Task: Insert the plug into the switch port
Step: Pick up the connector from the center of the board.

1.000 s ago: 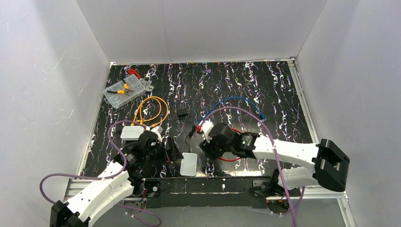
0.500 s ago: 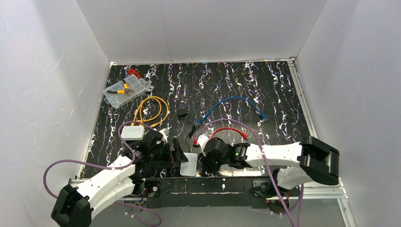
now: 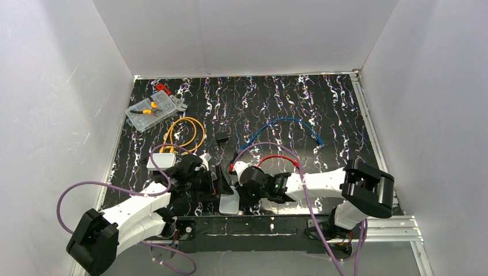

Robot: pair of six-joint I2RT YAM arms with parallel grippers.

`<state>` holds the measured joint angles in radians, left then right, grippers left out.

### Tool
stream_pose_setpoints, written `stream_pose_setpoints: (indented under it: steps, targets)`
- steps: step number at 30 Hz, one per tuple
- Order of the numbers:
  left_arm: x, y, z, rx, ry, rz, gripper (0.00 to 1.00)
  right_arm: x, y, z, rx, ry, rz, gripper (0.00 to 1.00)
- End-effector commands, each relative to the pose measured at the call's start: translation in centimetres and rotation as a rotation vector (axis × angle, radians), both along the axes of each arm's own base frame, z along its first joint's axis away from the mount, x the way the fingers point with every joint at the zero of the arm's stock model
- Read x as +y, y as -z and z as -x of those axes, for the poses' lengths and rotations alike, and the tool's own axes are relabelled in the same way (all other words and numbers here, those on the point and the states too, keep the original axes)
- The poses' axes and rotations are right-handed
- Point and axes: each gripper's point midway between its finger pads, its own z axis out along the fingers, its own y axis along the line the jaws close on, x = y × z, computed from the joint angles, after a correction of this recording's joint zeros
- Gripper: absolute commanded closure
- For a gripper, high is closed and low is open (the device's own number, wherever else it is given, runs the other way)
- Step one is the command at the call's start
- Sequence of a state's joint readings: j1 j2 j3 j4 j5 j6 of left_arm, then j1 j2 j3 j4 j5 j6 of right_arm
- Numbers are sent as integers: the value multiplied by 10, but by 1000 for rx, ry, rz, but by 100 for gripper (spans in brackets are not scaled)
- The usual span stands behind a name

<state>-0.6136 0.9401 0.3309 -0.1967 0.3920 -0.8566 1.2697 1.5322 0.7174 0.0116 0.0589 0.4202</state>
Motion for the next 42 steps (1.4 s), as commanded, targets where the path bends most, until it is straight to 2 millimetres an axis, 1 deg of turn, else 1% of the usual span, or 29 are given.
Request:
stream_pose_setpoints:
  steps: [1,4,13,20,24,28,30,32,34,38,42]
  targets:
    - [5,9,-1,1,7,-46,7,13,-2,-14,-20,98,-23,80]
    - [1,5,-7,-14,3,-41,9,14,0,-20,-27,146,-9,83]
    - [-7,1,-26,-40,-15,-44,10,19,-6,-52,-110,279,52,83]
    - [-8,-3,-42,-84,-27,-84,10,13,-5,-73,-110,352,58,83]
    - [-8,-8,-51,-112,-21,-109,10,8,-4,-78,-108,365,72,83]
    - [-9,-13,-60,-140,-16,-127,10,0,-3,-80,-118,377,91,83]
    - [-10,-14,-62,-141,-11,-132,9,-5,-7,-81,-134,382,95,82]
    - [-10,-15,-63,-141,-9,-133,9,-12,-13,-83,-155,392,100,80]
    - [-10,-16,-63,-149,-8,-133,9,-19,-24,-86,-181,407,94,76]
    - [-4,-22,-64,-170,-11,-155,8,-37,-45,-89,-230,439,85,64]
    - [-1,-33,-61,-193,-2,-154,6,-63,-59,-92,-273,473,109,52]
